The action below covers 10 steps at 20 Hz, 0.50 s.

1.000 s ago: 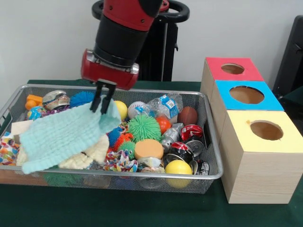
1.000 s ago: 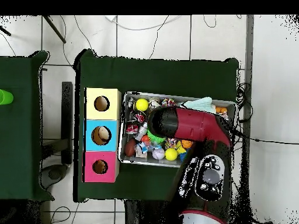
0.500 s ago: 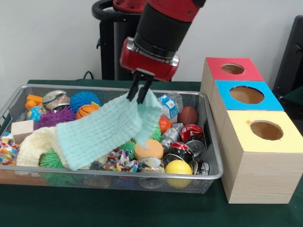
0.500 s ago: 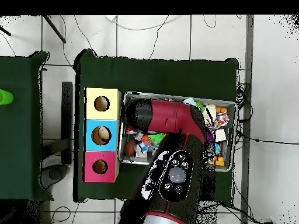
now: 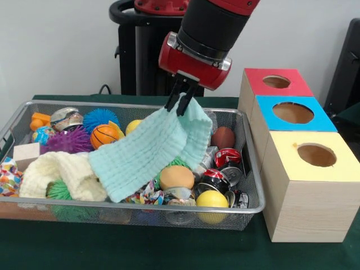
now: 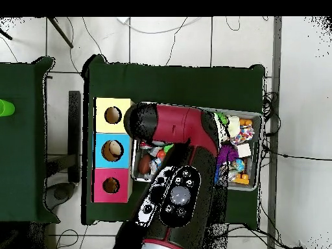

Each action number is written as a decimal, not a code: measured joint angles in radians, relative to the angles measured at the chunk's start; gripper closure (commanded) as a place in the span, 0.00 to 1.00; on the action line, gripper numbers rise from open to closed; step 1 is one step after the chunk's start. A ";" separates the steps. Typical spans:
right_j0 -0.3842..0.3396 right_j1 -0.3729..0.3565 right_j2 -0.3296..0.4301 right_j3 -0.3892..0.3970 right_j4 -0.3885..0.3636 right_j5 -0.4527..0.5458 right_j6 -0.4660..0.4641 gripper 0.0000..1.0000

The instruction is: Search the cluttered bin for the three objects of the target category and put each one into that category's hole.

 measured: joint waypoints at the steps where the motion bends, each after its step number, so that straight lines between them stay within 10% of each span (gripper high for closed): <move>1: 0.005 0.002 -0.006 -0.007 0.003 0.010 0.007 1.00; 10: 0.036 0.021 -0.031 -0.049 0.015 0.035 0.049 1.00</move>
